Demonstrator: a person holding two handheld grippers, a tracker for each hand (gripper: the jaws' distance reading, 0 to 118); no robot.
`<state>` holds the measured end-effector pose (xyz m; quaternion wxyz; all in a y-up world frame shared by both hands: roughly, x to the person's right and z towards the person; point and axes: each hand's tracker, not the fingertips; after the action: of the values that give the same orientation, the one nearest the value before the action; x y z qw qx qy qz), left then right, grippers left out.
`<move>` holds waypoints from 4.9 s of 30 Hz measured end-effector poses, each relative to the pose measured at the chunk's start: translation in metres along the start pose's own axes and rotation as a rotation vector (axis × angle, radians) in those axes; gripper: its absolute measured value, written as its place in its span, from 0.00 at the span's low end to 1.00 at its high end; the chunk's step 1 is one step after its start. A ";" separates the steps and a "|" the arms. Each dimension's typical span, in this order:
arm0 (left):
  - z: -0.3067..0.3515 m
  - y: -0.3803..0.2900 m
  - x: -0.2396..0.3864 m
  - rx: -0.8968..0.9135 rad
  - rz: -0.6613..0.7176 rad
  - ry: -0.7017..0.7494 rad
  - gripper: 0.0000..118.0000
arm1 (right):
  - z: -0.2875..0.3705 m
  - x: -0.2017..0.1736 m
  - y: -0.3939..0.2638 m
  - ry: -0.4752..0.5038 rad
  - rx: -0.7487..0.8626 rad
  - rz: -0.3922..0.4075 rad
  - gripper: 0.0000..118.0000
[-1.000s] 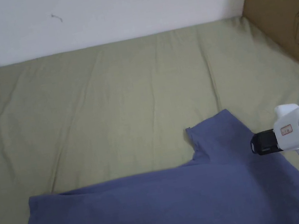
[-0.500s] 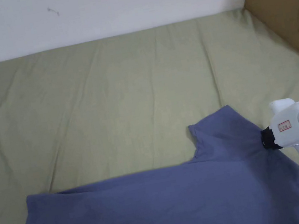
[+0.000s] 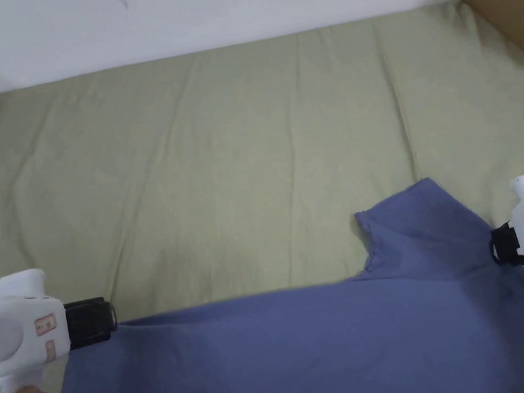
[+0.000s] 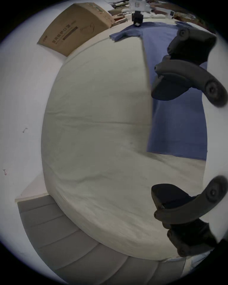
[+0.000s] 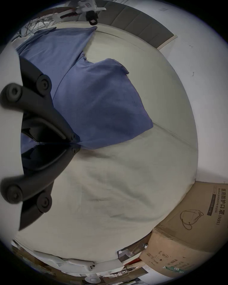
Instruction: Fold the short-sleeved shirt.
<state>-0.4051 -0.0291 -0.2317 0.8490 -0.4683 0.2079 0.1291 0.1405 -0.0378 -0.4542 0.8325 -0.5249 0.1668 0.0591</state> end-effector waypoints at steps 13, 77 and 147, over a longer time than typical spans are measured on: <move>-0.005 -0.004 0.005 -0.076 -0.055 -0.059 0.03 | 0.020 0.000 0.003 0.031 0.034 -0.011 0.00; 0.197 -0.267 -0.105 0.046 0.343 -0.327 0.81 | 0.155 -0.146 -0.230 0.102 0.102 0.170 0.00; 0.131 -0.213 0.197 -0.203 -0.239 -0.732 0.93 | 0.154 -0.025 -0.260 0.053 0.010 -0.127 0.00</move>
<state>-0.1130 -0.0257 -0.1051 0.8255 -0.4936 -0.1784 0.2075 0.2218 -0.0128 -0.1632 0.8324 -0.5319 0.1553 -0.0085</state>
